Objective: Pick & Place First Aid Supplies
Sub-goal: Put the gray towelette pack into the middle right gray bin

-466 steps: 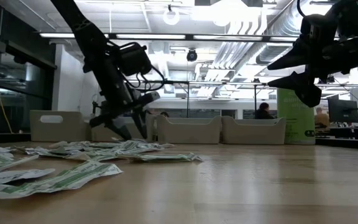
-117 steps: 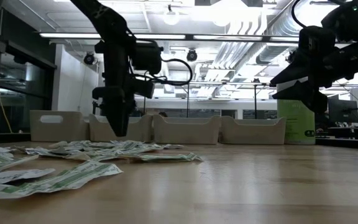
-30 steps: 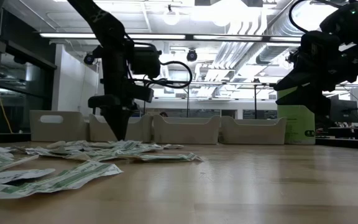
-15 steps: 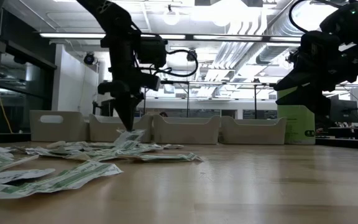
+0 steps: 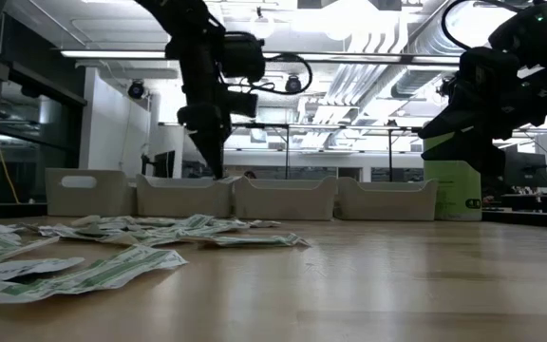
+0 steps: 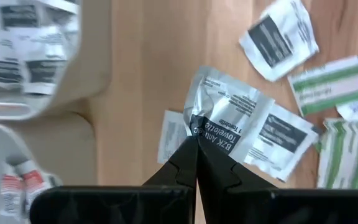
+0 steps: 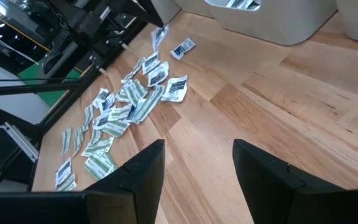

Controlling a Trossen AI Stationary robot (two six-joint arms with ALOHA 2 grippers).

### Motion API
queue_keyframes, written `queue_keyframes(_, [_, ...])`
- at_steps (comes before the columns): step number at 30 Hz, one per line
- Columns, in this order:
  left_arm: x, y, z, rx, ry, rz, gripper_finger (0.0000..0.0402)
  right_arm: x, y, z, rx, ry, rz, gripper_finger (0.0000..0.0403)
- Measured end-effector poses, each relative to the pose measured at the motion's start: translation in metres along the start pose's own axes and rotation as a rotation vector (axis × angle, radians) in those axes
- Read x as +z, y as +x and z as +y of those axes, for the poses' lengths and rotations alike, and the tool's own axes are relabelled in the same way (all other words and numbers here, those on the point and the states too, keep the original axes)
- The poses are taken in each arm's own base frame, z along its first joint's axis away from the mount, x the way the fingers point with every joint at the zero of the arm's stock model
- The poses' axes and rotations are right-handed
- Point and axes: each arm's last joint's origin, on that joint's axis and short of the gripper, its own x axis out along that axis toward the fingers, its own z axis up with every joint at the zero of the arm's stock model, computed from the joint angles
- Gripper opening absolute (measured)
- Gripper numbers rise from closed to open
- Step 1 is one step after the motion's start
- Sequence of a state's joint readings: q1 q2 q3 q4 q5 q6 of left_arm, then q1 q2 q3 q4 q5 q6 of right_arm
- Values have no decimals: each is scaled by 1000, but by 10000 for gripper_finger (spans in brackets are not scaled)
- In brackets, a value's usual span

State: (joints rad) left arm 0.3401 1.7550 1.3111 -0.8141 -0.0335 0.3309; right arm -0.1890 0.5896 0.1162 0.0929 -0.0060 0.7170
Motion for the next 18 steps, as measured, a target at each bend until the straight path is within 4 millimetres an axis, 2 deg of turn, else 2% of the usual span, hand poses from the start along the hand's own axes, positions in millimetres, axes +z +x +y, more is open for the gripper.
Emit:
queue_keyframes(10, [26, -22, 12, 135, -66, -153, 0, 0, 0, 0, -14, 0, -12, 183])
queue_keyframes(18, [37, -27, 23, 208, -90, -280, 0, 0, 0, 0, -15, -3, -13, 183])
